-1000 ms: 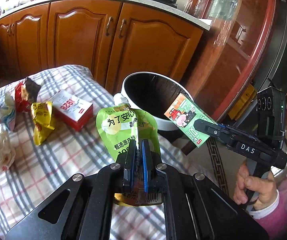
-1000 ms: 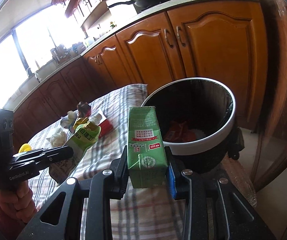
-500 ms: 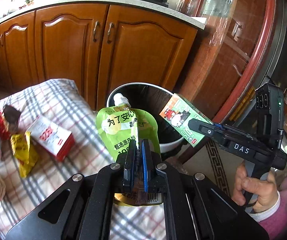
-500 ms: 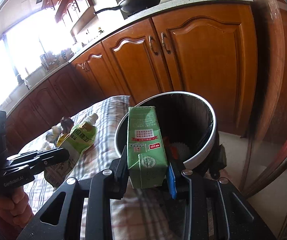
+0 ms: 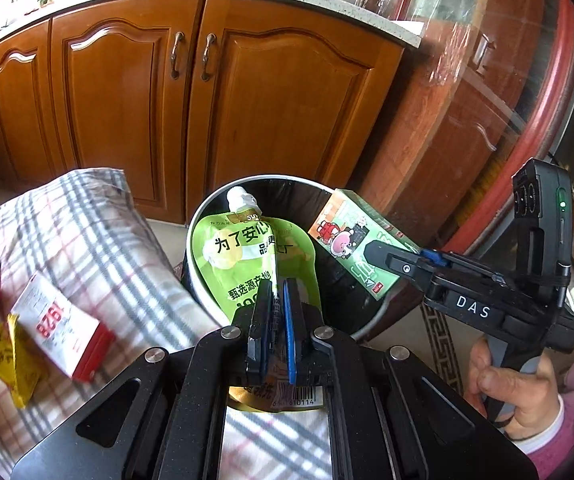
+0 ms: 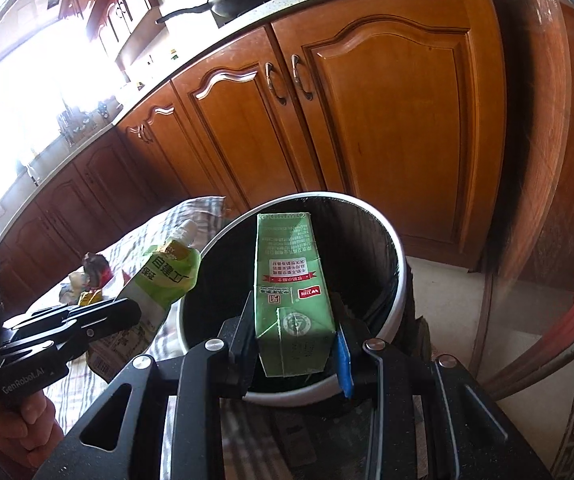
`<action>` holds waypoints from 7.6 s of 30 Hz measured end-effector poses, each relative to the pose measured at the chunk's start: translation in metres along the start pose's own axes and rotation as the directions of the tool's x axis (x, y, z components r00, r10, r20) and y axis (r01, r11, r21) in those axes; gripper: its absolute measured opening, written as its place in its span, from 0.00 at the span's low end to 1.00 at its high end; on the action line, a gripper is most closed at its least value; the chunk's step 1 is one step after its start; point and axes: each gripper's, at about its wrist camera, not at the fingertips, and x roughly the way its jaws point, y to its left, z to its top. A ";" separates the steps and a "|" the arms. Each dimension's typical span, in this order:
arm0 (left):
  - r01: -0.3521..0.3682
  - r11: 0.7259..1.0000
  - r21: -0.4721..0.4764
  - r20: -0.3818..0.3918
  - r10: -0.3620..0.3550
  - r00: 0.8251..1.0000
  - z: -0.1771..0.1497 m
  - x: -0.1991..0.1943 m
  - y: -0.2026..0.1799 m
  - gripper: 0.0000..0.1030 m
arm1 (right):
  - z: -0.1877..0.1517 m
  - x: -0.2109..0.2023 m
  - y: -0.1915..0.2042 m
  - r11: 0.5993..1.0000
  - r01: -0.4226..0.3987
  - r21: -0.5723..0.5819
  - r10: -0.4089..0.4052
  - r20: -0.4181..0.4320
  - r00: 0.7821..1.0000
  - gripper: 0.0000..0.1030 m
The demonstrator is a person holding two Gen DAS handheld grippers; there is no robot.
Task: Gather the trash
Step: 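Carry the pouch and carton over the bin and open both tools, then move both open tools back toward the remaining trash on the table, then grasp the white box with the left tool while the right tool grasps the crumpled white tissue, then carry the white box and tissue over the bin with both tools, then open both tools to drop the box and tissue into the bin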
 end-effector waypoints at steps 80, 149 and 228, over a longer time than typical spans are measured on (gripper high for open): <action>-0.393 0.846 -0.359 0.009 0.425 0.905 -0.150 -0.181 0.247 0.63 | -0.089 0.042 0.242 0.909 -0.381 -0.172 0.350 -0.184 0.919 0.61; -0.017 0.995 -0.100 0.072 0.025 0.997 -0.069 -0.079 0.039 0.15 | -0.057 -0.051 0.036 0.985 -0.153 0.075 0.151 0.039 0.988 0.08; -0.115 0.969 -0.220 0.070 0.133 0.989 -0.061 -0.065 0.065 0.68 | -0.030 -0.022 0.020 0.994 -0.101 0.052 0.099 0.044 0.994 0.87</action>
